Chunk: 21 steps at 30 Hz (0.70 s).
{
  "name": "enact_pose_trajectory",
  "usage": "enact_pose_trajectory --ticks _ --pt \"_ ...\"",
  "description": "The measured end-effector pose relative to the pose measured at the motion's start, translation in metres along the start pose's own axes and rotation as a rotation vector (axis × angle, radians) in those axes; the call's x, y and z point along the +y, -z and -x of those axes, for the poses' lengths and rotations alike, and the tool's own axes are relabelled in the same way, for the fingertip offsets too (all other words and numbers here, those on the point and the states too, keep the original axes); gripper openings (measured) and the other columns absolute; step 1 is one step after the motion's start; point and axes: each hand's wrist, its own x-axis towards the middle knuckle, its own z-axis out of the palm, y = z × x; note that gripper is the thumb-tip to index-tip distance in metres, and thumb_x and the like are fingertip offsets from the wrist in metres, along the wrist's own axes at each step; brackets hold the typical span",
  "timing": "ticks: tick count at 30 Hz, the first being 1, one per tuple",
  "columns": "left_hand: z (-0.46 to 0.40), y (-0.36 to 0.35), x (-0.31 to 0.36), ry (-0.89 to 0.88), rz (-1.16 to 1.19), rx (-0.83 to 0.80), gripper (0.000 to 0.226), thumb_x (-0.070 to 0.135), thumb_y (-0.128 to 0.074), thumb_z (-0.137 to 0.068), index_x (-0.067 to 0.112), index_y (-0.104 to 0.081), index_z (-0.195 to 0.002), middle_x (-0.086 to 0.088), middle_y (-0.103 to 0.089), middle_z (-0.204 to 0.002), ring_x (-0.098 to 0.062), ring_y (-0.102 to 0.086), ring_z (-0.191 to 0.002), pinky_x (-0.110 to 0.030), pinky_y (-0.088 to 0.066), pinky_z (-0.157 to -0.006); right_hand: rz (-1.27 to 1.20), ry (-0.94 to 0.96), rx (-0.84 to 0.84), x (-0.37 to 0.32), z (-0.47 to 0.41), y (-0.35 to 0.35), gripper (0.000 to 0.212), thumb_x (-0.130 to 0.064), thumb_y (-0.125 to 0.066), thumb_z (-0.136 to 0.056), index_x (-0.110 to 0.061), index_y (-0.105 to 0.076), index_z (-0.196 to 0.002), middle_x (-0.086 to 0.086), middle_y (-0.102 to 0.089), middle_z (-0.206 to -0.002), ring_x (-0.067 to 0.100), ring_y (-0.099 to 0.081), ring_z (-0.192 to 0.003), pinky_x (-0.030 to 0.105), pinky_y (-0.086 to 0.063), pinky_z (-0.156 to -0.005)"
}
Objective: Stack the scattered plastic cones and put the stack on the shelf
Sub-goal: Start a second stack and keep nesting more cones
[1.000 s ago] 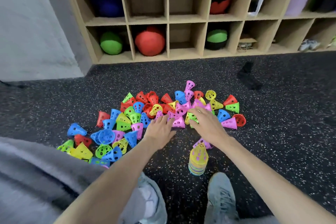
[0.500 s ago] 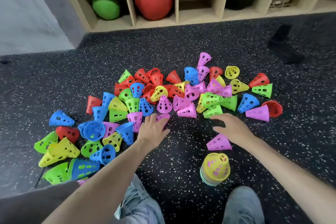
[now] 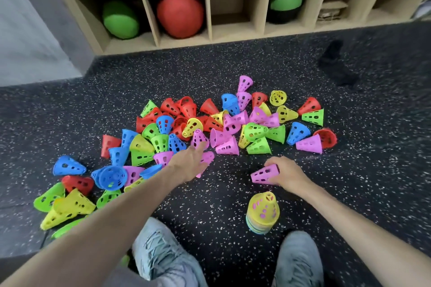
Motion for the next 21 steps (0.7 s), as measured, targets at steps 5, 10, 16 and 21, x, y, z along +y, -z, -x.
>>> enact_pose_trajectory --ticks 5,10,16,21 --pt "0.012 0.095 0.035 -0.006 0.494 0.213 0.053 0.030 -0.035 -0.110 0.010 -0.018 -0.156 -0.021 -0.065 -0.115 -0.030 -0.067 -0.089 -0.044 -0.054 -0.073 -0.296 0.084 0.178 -0.058 0.022 0.074 0.050 -0.017 -0.081 -0.084 -0.017 -0.062 -0.130 -0.006 -0.056 -0.133 0.014 -0.053 -0.117 0.030 -0.043 -0.098" --pt "0.037 0.179 0.084 -0.019 0.607 0.372 0.055 0.023 -0.034 -0.109 0.010 -0.015 -0.158 -0.023 -0.064 -0.114 -0.039 -0.064 -0.101 -0.038 -0.042 -0.081 -0.353 0.166 0.295 -0.118 0.064 0.139 0.043 -0.023 -0.084 -0.080 -0.018 -0.067 -0.119 -0.005 -0.063 -0.110 0.021 -0.071 -0.096 0.043 -0.058 -0.091" --pt "0.078 0.232 0.116 -0.055 0.799 0.434 0.057 0.028 -0.041 -0.107 0.012 -0.018 -0.157 -0.029 -0.056 -0.136 -0.044 -0.063 -0.115 -0.052 -0.052 -0.099 -0.419 0.127 0.341 -0.147 0.131 0.203 0.037 -0.025 -0.086 -0.079 -0.017 -0.070 -0.111 -0.002 -0.070 -0.102 0.016 -0.076 -0.080 0.034 -0.062 -0.083" --pt "0.124 0.263 0.141 -0.227 0.944 0.487 0.063 0.032 -0.047 -0.107 0.023 -0.012 -0.159 -0.018 -0.066 -0.109 -0.032 -0.067 -0.090 -0.057 -0.058 -0.091 -0.411 0.167 0.368 -0.157 0.190 0.249 0.037 -0.024 -0.085 -0.080 -0.014 -0.070 -0.112 0.004 -0.071 -0.105 0.012 -0.074 -0.078 0.014 -0.055 -0.058"
